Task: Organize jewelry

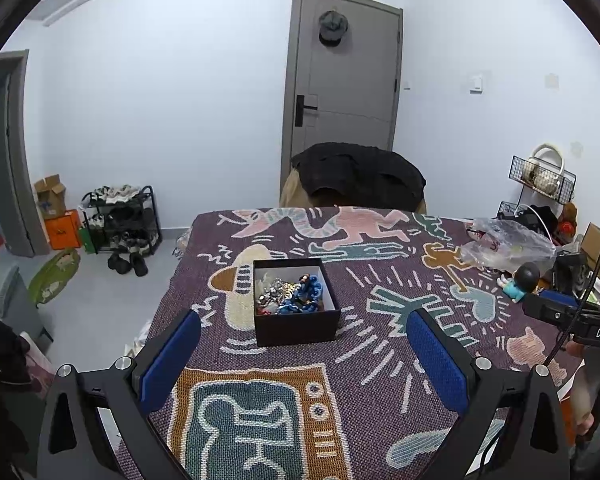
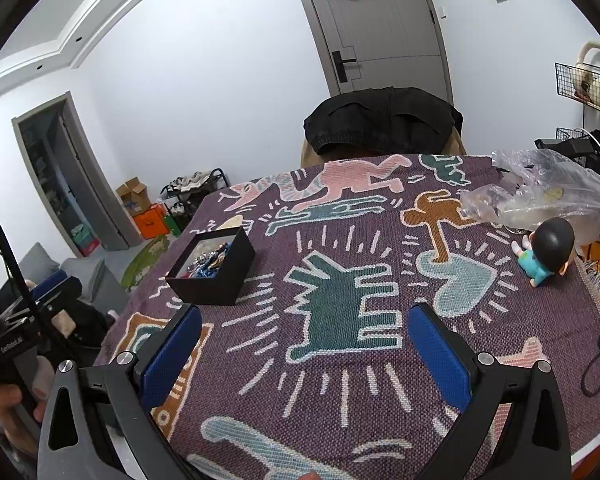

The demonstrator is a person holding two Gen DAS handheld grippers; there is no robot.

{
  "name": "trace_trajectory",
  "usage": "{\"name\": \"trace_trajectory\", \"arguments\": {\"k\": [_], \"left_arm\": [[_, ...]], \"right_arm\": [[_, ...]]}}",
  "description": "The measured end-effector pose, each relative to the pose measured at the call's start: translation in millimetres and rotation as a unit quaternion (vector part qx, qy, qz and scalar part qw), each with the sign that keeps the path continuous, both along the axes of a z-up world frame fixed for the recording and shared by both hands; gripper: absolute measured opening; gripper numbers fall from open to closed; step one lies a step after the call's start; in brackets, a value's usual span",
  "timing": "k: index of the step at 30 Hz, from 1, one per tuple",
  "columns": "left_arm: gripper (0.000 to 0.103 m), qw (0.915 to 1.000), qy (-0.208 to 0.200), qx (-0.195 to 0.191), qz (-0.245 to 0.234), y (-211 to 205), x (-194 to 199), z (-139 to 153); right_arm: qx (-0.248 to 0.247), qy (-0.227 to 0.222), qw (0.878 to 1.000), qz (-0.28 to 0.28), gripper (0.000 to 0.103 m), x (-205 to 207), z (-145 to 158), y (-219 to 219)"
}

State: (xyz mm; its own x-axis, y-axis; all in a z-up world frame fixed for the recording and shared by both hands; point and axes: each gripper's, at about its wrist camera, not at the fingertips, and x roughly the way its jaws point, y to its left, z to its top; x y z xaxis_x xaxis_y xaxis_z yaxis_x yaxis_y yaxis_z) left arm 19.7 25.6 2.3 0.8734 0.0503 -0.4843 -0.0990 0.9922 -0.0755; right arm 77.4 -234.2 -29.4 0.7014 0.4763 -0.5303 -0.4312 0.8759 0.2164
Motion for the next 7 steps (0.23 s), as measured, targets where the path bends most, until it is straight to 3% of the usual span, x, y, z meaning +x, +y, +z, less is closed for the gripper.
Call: {"name": "trace_trajectory", "arguments": {"k": [7], "left_arm": [[0.103, 1.0, 0.002, -0.005, -0.005, -0.1, 0.6, -1.5]], "right_arm": [[-0.003, 0.005, 1.0, -0.002, 0.103, 2.9, -6.9, 1.6]]}}
